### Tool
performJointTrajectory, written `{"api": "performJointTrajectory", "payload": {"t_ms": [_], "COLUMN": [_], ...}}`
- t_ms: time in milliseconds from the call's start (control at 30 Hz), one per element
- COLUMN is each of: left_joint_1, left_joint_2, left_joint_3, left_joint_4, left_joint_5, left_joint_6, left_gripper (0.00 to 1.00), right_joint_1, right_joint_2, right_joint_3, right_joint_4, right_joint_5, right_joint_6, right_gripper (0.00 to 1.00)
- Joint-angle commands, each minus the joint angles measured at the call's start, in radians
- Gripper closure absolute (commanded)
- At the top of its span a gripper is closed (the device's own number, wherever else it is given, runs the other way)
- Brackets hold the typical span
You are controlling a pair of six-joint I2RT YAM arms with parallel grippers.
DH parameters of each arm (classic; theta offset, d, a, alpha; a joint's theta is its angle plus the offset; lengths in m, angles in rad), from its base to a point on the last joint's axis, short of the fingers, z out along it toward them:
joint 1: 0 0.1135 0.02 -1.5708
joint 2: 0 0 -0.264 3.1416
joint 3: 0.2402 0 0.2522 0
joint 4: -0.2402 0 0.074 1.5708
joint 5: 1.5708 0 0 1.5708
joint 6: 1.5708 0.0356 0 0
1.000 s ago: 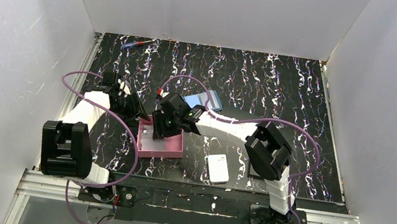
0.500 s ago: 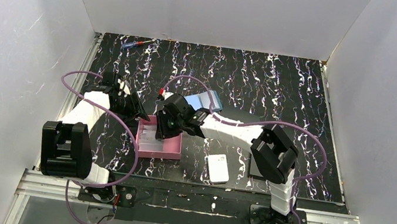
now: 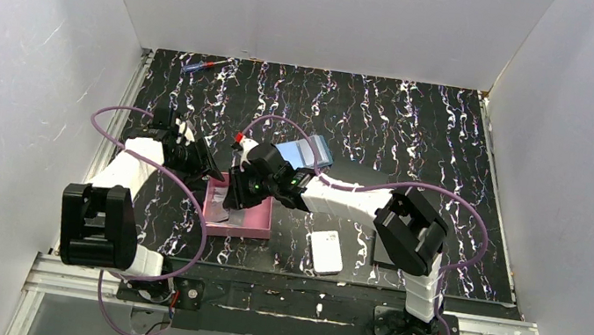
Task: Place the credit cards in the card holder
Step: Pick up the credit card from the storage box.
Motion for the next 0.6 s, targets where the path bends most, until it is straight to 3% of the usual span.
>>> {"api": "performJointTrajectory", "payload": {"t_ms": [0,167,467,567], "left_joint_1": [0.0,0.001,0.001,0.0], "left_joint_2": [-0.045,-0.046,-0.059,-0.074], "left_joint_3": [-0.013,-0.01,0.049,0.095], "left_joint_4": [-0.019,-0.021,-0.059,-0.087], "left_joint_5": [0.036,0.036,0.036,0.018], "left_joint_6": [0.005,0.007,0.018,0.025], "left_gripper": [0.5,0.5,0.46,0.43], "right_joint_1": [-0.001,-0.004,-0.041,-0.067], "right_joint_2": [-0.011,-0.002,-0.019,-0.047], "right_joint_3": [0.035,0.046,0.038,0.015], "right_joint_4": [0.056,0.044,0.048,0.096], "right_joint_5": [-0.037,-0.045,-0.057,-0.068], "right_joint_6": [0.007,0.009,0.018,0.042], "right_gripper": [0.65,0.68,0.99,0.99]}}
